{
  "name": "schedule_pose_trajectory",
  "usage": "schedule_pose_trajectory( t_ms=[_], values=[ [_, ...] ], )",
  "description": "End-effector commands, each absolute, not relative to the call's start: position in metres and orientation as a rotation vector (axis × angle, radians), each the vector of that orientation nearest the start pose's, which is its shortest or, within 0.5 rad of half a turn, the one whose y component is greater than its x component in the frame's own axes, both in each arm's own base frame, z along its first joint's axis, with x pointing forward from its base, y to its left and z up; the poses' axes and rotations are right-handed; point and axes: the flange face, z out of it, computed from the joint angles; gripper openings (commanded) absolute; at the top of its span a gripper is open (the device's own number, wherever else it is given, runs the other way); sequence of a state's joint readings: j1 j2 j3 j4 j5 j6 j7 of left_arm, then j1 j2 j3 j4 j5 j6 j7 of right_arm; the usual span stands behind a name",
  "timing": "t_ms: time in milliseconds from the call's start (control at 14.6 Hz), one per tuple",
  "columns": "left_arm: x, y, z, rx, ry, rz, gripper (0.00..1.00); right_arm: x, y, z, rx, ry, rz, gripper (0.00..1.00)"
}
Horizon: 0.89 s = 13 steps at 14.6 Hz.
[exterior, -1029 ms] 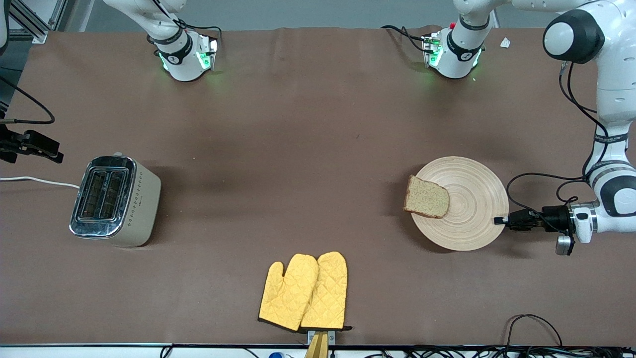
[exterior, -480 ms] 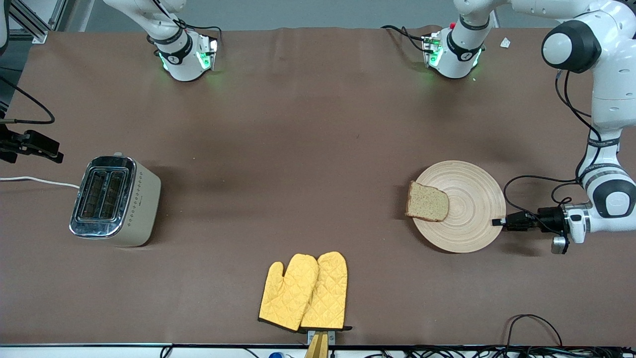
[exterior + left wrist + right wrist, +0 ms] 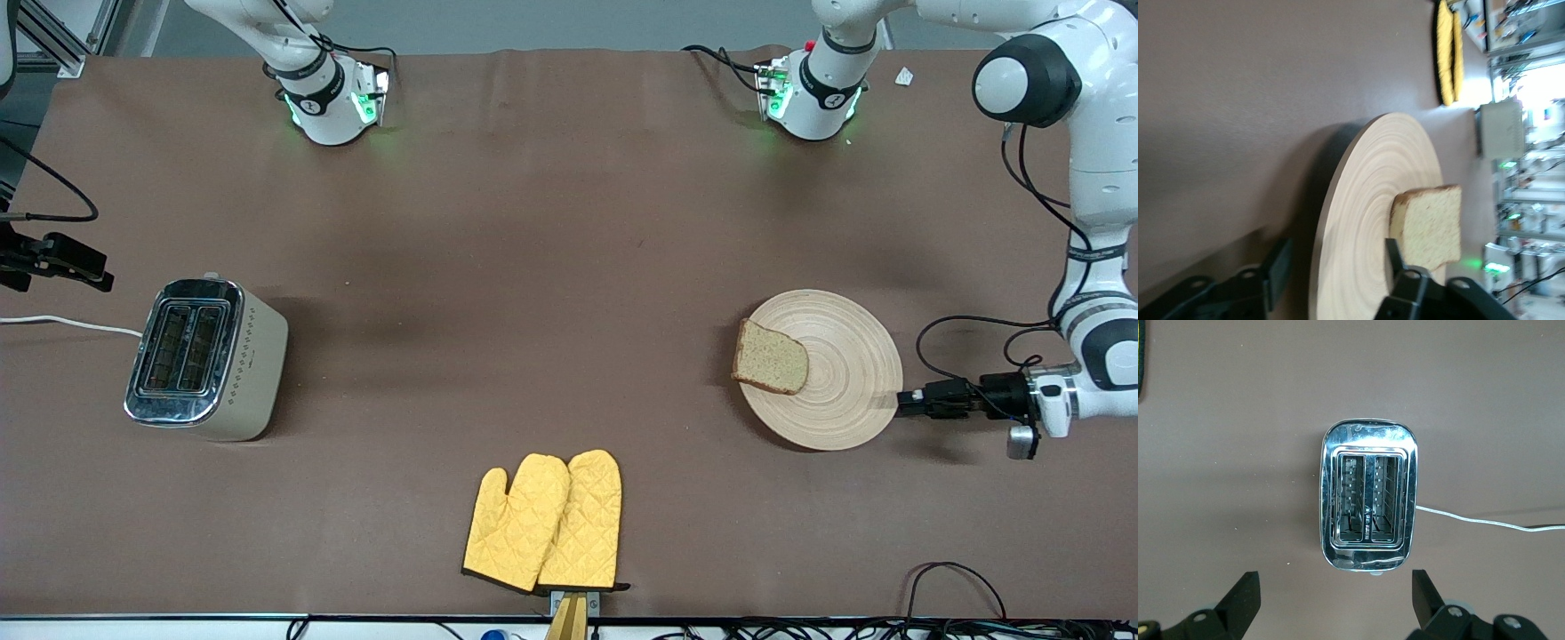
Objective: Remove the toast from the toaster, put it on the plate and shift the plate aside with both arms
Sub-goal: 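Open the left gripper and pull it back from the plate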
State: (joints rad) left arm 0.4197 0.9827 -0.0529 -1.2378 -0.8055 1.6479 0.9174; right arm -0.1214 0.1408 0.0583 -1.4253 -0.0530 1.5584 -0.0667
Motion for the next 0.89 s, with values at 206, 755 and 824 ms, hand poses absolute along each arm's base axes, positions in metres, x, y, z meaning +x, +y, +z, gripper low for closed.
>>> schedule_pose_trajectory(
  t_ms=[206,755,824],
  values=[
    [0.718,0.140,0.313,2.520,-0.609,0.022,1.00,0.592,-0.046,0.613,-3.170,-0.009,0.005,1.00],
    [0.721,-0.064,0.492,2.972,-0.735,0.023,1.00,0.592,-0.047,0.612,-3.170,-0.006,0.008,1.00],
    [0.712,-0.089,0.505,2.993,-0.673,0.005,1.00,0.592,-0.047,0.612,-3.170,-0.006,0.008,1.00]
  ],
)
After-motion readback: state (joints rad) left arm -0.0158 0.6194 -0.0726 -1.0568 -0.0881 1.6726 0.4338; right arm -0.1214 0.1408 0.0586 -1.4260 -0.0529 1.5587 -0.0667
